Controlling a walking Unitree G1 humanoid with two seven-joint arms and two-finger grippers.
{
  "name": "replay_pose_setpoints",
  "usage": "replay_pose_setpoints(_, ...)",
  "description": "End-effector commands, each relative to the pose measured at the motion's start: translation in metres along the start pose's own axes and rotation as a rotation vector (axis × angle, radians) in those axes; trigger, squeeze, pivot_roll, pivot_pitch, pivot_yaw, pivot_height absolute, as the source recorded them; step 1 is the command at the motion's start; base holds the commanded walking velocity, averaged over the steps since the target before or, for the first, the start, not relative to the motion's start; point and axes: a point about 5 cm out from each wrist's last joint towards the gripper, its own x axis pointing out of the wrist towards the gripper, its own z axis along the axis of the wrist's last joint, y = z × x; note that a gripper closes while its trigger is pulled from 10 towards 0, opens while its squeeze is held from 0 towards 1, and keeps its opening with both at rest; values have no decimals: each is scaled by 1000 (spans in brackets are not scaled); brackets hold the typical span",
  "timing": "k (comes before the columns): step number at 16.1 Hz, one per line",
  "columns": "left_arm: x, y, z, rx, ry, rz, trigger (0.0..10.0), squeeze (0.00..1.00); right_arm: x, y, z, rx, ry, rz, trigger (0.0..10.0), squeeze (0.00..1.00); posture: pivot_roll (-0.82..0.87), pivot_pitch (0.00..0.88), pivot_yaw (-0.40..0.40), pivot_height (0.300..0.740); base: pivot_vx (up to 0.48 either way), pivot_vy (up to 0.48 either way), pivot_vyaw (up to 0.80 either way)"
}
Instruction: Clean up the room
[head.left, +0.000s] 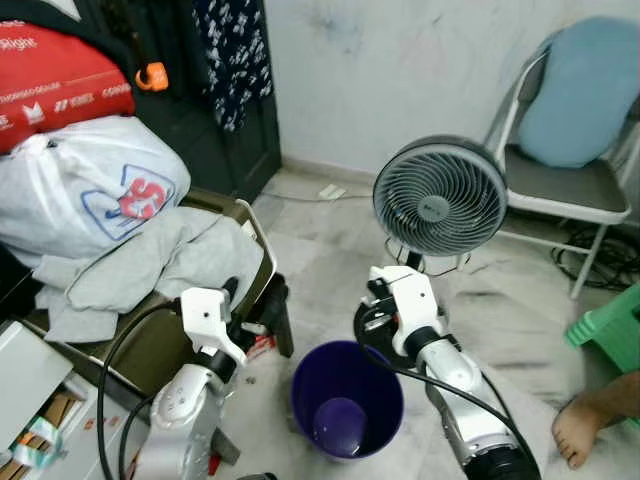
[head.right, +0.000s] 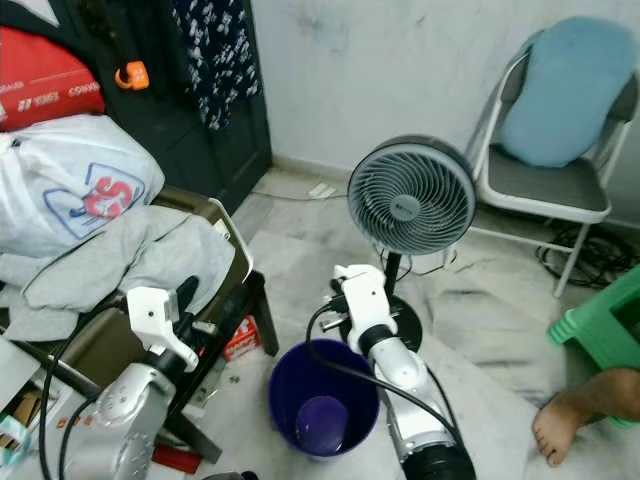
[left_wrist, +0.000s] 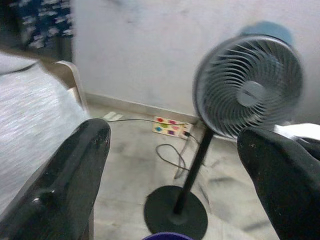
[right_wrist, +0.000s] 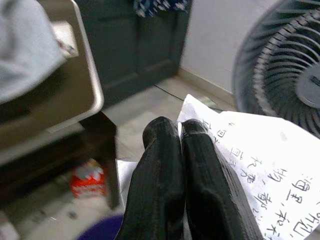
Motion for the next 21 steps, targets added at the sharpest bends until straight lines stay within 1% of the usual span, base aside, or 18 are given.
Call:
replay_pose_setpoints(1,-7,6,4,30,-4,-25,10000,0,1,-6,-4,-16,36,-41,10000,0,50,120,20,740,0,0,0)
replay_pose_setpoints(2,-13,9,6,58,11,-85,10000,0,2,-12,-5,-11,56,-94,10000,0,53,145,22,740,0,0,0)
replay_pose_setpoints(3,-15,9,7,70,19,-116,10000,0,3,-14,-5,5,67,-118,10000,0,56,149,25,740,0,0,0)
replay_pose_setpoints(5,-16,7,14,113,27,-211,10000,0,1,-21,-10,45,109,-178,10000,0,64,171,32,740,0,0,0)
replay_pose_setpoints(6,-16,6,17,122,26,-234,10000,0,1,-24,-11,52,118,-202,10000,0,65,181,38,740,0,0,0)
replay_pose_setpoints(7,-15,3,21,137,25,-256,10000,0,1,-27,-11,-22,132,-258,10000,0,67,193,44,740,0,0,0)
replay_pose_setpoints(8,-14,2,22,138,24,-260,10000,0,2,-26,-9,-35,122,-253,10000,0,73,204,50,740,0,0,0)
replay_pose_setpoints(9,-16,-3,25,145,22,-281,10000,0,6,-20,-2,53,86,-206,10000,0,79,220,57,740,0,0,0)
replay_pose_setpoints(10,-18,-6,26,139,21,-291,10000,0,11,-21,3,46,73,-223,10000,0,88,240,67,740,0,0,0)
replay_pose_setpoints(11,-24,-8,30,142,24,-305,10000,0,18,-15,10,79,62,-219,10000,0,108,280,84,740,0,0,0)
replay_pose_setpoints(12,-27,-10,31,148,33,-312,10000,0,25,-10,14,132,68,-192,10000,0,117,298,90,740,0,0,0)
replay_pose_setpoints(14,-35,-15,34,153,58,-342,10000,0,37,2,20,154,71,-158,10000,0,165,353,109,740,0,0,0)
replay_pose_setpoints(16,-42,-19,40,154,72,-356,10000,0,46,13,19,194,106,-135,10000,0,217,384,126,740,0,0,0)
replay_pose_setpoints(18,-51,-19,50,170,85,-320,10000,0,52,25,12,250,177,-113,10000,0,272,400,145,740,0,0,0)
replay_pose_setpoints(20,-54,-19,56,168,85,-314,10000,0,53,26,10,258,200,-121,10000,0,293,408,153,740,0,0,0)
replay_pose_setpoints(21,-57,-19,60,165,98,-316,10000,0,55,26,9,299,215,-133,10000,0,303,414,157,740,0,0,0)
